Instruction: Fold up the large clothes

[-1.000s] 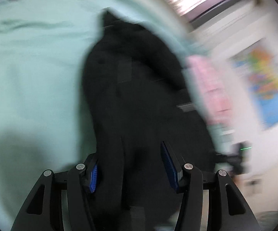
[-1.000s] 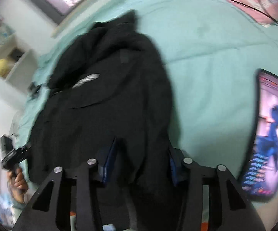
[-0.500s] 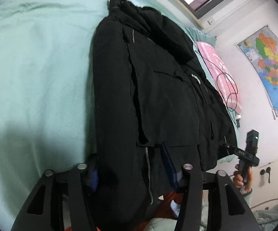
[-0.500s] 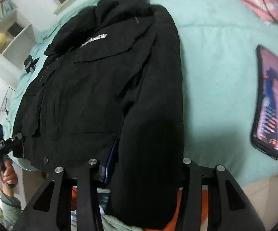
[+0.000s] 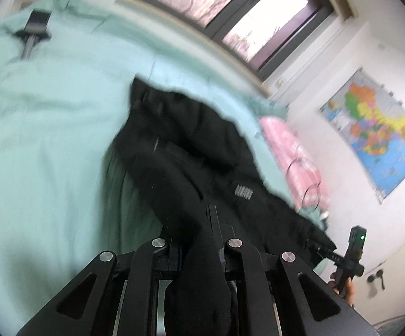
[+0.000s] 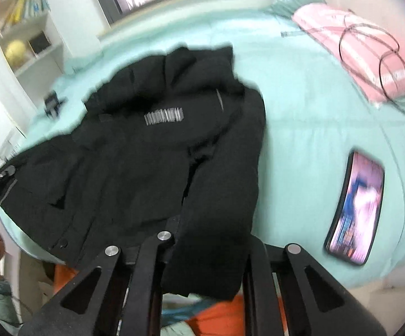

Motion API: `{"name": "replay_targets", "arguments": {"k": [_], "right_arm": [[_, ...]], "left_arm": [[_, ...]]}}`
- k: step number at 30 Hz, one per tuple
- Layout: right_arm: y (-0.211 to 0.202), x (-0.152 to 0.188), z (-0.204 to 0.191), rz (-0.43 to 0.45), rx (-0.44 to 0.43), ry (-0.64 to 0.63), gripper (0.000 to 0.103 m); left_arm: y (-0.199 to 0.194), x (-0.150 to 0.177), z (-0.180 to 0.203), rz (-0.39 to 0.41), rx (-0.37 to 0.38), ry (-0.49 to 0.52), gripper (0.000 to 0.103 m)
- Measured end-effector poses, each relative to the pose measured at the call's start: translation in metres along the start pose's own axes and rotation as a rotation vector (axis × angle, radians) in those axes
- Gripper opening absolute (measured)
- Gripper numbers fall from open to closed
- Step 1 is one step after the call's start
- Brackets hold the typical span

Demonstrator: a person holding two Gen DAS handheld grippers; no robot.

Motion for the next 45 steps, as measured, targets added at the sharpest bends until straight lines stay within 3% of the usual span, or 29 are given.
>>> {"name": "replay_targets", "arguments": {"k": [7,12,16,20,23,27,30,33,35,36,37,38,40,41,42,43,45], "right_arm": [[-0.028,-0.11,0.023,0.164,-0.031,0.019,0.016],[-0.006,-0.193,0.026,0.217,-0.028,0.049,0.016],[0.035,-0.251,0.033,0.222,-0.005,0.089,0.016],[0.103,-0.301,0.034,0.176,0.049,0.123,0.016],[0.155,-0.319,0.031,0.129,0.12,0.077,0.016],[0.25,-0.323,0.042,-0.02,0.18,0.104,0.016],[0.31,-0.304,0.048,-0.125,0.207,0.092,0.018],[0.314,-0.297,0.047,-0.122,0.216,0.058,0.022],[0.299,-0.3,0.05,-0.114,0.157,0.053,0.027],[0.281,-0.303,0.054,-0.086,0.097,0.064,0.029],[0.264,-0.305,0.059,-0.052,0.04,0.082,0.034],[0.247,-0.307,0.063,-0.02,-0.017,0.102,0.044],[0.204,-0.308,0.075,0.072,-0.187,0.156,0.059],[0.192,-0.309,0.08,0.095,-0.235,0.168,0.068],[0.177,-0.31,0.084,0.116,-0.285,0.172,0.073],[0.171,-0.312,0.085,0.123,-0.29,0.164,0.082],[0.163,-0.314,0.085,0.134,-0.217,0.117,0.083]], "left_arm": [[0.027,-0.093,0.02,0.086,0.051,0.014,0.013],[0.079,-0.16,0.018,0.123,0.045,-0.028,0.014],[0.133,-0.196,0.01,0.126,-0.017,-0.064,0.015],[0.186,-0.213,-0.012,0.125,-0.143,-0.08,0.018],[0.237,-0.221,-0.05,0.059,-0.223,-0.147,0.019],[0.296,-0.207,-0.109,-0.052,-0.273,-0.285,0.021],[0.318,-0.2,-0.114,-0.08,-0.337,-0.21,0.021],[0.311,-0.208,-0.099,-0.114,-0.348,-0.103,0.023],[0.29,-0.213,-0.086,-0.117,-0.311,-0.026,0.024],[0.271,-0.214,-0.079,-0.104,-0.25,0.004,0.027],[0.259,-0.215,-0.074,-0.092,-0.194,0.016,0.037],[0.237,-0.215,-0.069,-0.073,-0.077,0.029,0.045],[0.2,-0.215,-0.065,-0.049,0.155,0.018,0.078],[0.179,-0.216,-0.067,-0.021,0.268,0.001,0.084],[0.165,-0.218,-0.068,0.014,0.3,-0.003,0.085],[0.151,-0.221,-0.07,0.059,0.279,0.013,0.085],[0.142,-0.224,-0.071,0.077,0.175,0.056,0.085]]}}
Point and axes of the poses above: each gripper's, at about its wrist camera, not at the fingertips, and y roughly the way its jaws point, z to its right, x to its underside, the point moved 3 cm from there along y, roughly the way its jaws point, and after that the axes turned 4 degrees about -y, right-handed, at the moved point
